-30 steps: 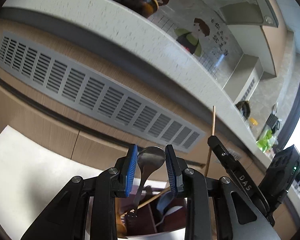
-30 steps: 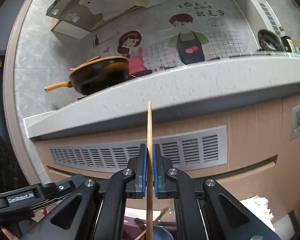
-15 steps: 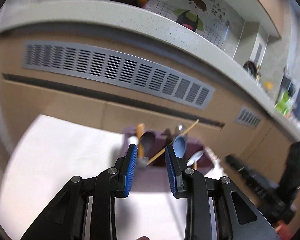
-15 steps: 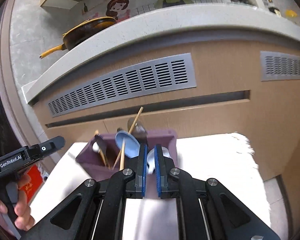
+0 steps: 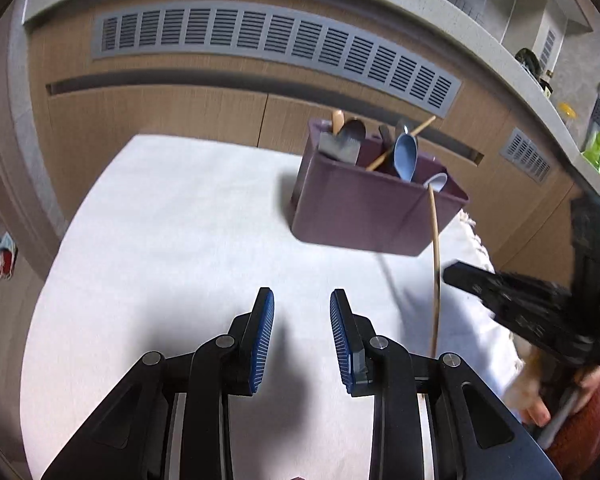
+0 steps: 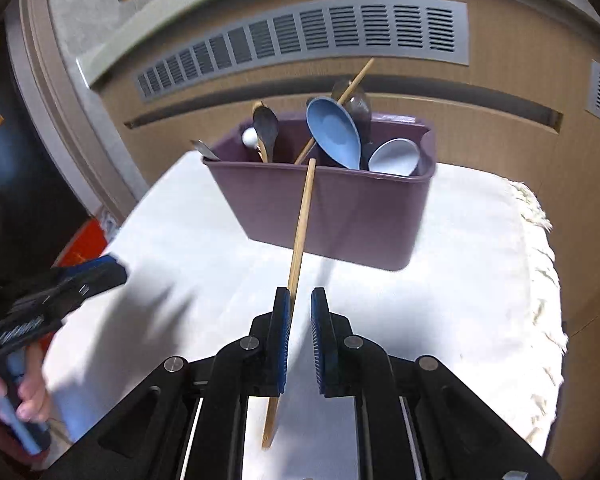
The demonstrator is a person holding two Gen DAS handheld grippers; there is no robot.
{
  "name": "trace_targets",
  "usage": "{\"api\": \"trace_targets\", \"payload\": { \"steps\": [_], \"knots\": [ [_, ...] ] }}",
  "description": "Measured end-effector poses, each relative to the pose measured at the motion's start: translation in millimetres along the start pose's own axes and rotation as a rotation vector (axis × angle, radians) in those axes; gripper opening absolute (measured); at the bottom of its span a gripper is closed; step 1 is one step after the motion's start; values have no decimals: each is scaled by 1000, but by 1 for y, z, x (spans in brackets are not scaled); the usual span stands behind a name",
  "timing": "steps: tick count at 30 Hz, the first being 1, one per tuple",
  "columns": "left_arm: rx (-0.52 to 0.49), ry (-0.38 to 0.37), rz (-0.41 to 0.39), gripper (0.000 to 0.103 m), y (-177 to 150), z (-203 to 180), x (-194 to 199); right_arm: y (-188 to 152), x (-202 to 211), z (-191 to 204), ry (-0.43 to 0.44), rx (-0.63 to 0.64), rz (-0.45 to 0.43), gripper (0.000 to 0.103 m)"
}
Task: Organize utensils
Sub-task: 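Lower the chopstick into the purple caddy and open the right gripper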
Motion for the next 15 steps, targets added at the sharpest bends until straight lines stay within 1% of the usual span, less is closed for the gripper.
{"api": "trace_targets", "payload": {
  "steps": [3,5,6,7,8,9,12,14,15],
  "knots": [
    [-10,16,4,29,-2,2,1,7,-24,1,40,-16,43,13],
    [-22,35,0,29,0,4,2,13,-31,2,53,-25,46,8],
    [-27,38,1,29,2,4,1,20,-25,4,62,-19,19,6],
    [-32,39,3,29,4,4,1,29,-15,5,61,-8,-20,5],
    [-33,40,4,29,5,5,0,42,1,6,43,10,-78,6],
    [-30,40,8,29,5,6,-1,57,18,7,23,26,-133,5],
    [-11,23,25,29,8,7,-7,100,69,10,4,52,-290,5],
    [-3,16,30,29,7,8,-10,129,98,10,-45,86,-396,5],
    [-1,12,33,29,7,8,-11,139,104,9,-66,104,-422,5]
  ]
}}
Point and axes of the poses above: each gripper's, at about its wrist camera, not at the fingertips, and x roughly against the way its jaws point, z to its left, y to its top, the point moved 10 cm from there along -x, roughly the way its jaws point, and after that the axes turned 3 degrees about y, right-handed, at the moved point
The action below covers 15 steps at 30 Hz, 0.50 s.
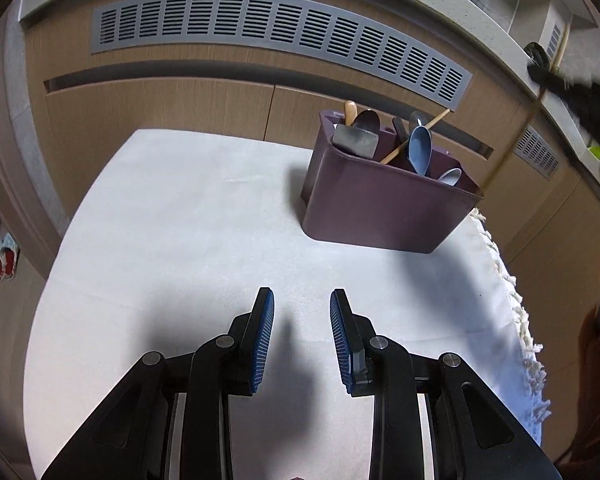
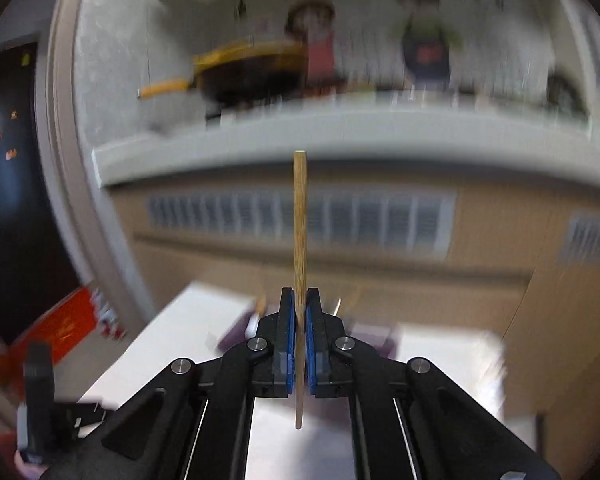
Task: Organize utensils
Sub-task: 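Lower the chopstick into the purple caddy and open the right gripper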
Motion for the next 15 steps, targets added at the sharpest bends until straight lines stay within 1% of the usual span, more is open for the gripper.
{"api": "trace_targets", "payload": {
  "steps": [3,5,8,10,12,13,15],
  "knots": [
    [12,-5,10,29,-4,4,-2,18,-14,-9,-25,15,-26,5],
    [30,0,17,29,-8,9,-4,18,-27,-15,-44,13,-32,5],
    [45,12,27,29,-13,16,-7,1,-55,-19,-66,16,-5,5],
    [41,29,20,29,-16,17,-7,-20,-70,-21,-58,5,52,5],
    [30,43,8,29,-17,17,-5,-59,-88,-21,-32,10,207,5],
    [28,45,2,29,-18,16,-4,-75,-94,-21,-18,7,268,5],
    [24,51,-14,29,-18,13,-2,-93,-92,-25,-20,-19,294,6]
  ]
}}
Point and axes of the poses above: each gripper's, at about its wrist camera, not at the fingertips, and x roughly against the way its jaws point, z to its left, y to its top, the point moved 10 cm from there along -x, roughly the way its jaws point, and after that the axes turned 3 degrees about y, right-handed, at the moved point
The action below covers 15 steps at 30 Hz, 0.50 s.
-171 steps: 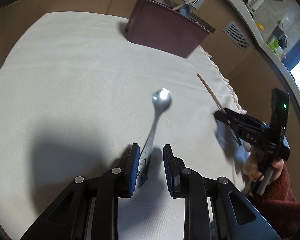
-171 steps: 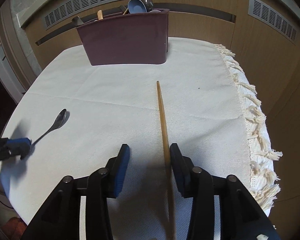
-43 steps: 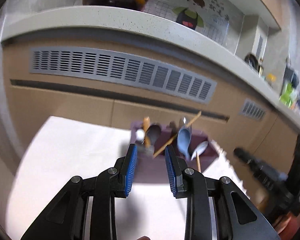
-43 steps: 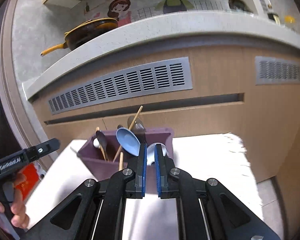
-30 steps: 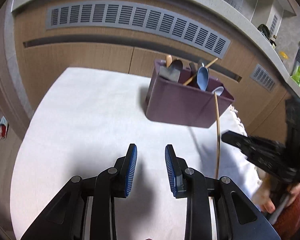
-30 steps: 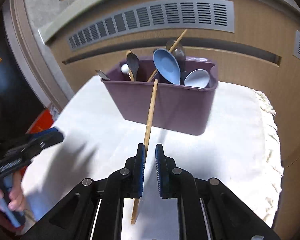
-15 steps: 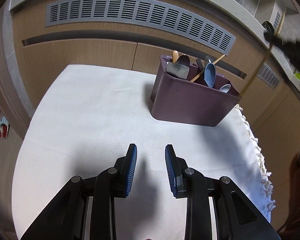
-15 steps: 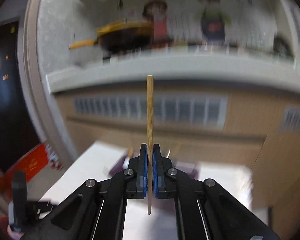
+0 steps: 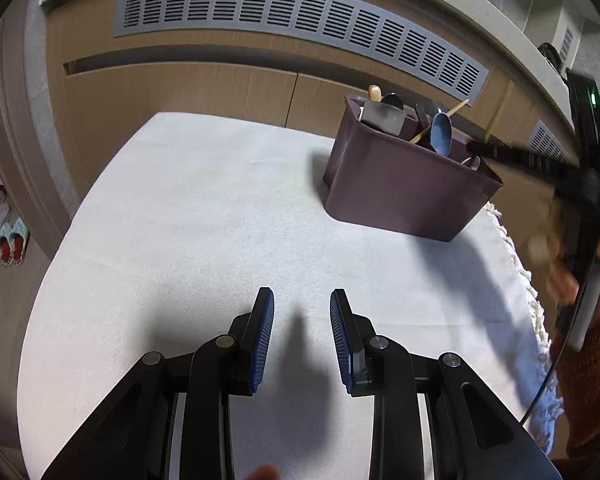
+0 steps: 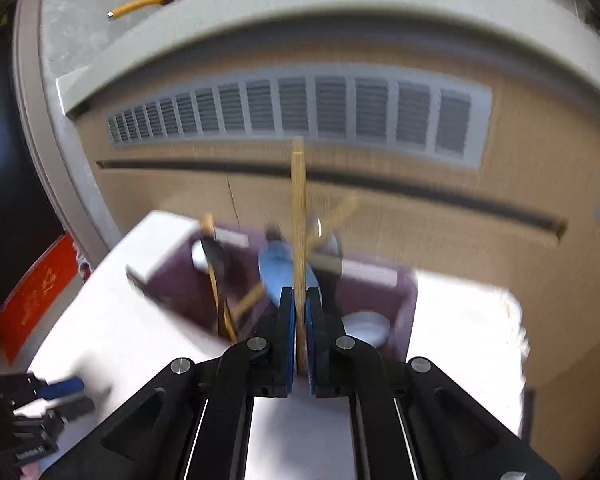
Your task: Organize utensils
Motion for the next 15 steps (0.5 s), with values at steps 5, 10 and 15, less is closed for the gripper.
{"api": "trace_targets", "payload": {
  "steps": [5,10,15],
  "knots": [
    [-47,4,-43,29,0,-17,16,-39,43,-1,-20,-69,-50,13],
    [-116,14,-84,29,0,-42,33,-66,102,13,-83,-71,-169,28],
    [-169,31,-115,29,-7,-60,53,-103,121,33,-72,-94,-64,34]
  ]
}}
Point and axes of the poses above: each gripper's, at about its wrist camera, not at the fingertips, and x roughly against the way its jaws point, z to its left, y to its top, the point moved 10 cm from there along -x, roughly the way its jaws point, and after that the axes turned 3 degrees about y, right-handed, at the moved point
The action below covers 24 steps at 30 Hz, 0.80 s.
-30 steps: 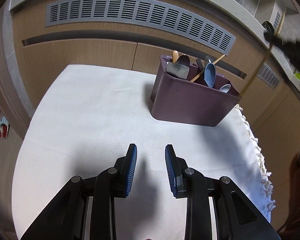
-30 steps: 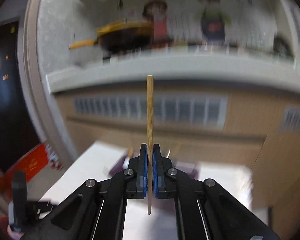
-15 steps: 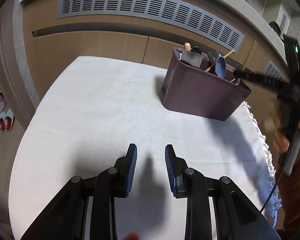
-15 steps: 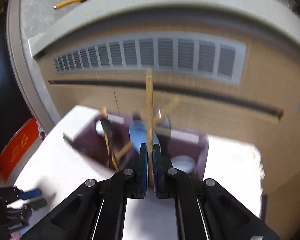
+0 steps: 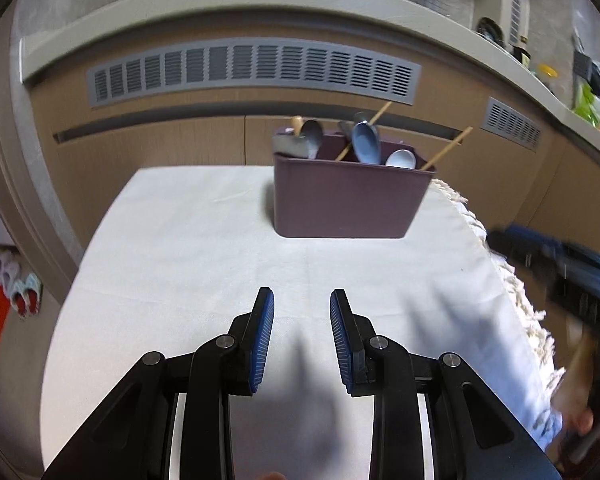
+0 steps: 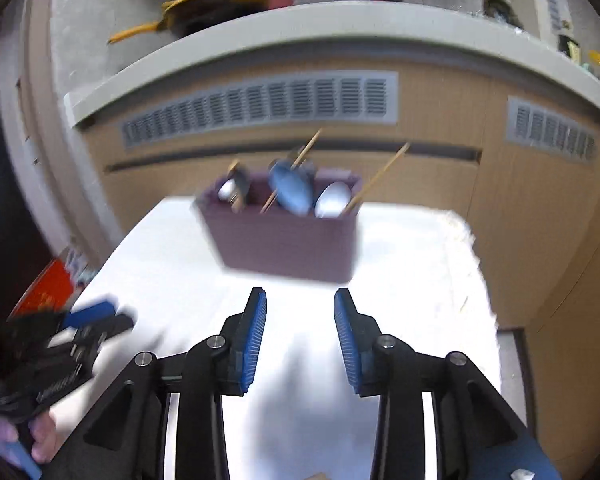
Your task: Organize utensils
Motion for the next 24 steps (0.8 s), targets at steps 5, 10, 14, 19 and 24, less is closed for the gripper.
{"api": "trace_targets", "payload": {
  "steps": [5,10,14,19,24],
  "knots": [
    [-25,18,-30,29,-5,-11,21,-32,19,19,-6,2,11,34],
    [-34,45,-69,29,-3,-12,40,-30,43,22,-10,-27,-54,34],
    [-30,50,-111,29,4,-10,53,-22,54,25,-45,9,-89,34],
    [-29,38,-108,29,3,-12,55,-24,53,26,-47,15,-80,34],
    [-25,28,-99,29,1,-13,56,-25,54,27,-49,24,-78,34]
  ]
}}
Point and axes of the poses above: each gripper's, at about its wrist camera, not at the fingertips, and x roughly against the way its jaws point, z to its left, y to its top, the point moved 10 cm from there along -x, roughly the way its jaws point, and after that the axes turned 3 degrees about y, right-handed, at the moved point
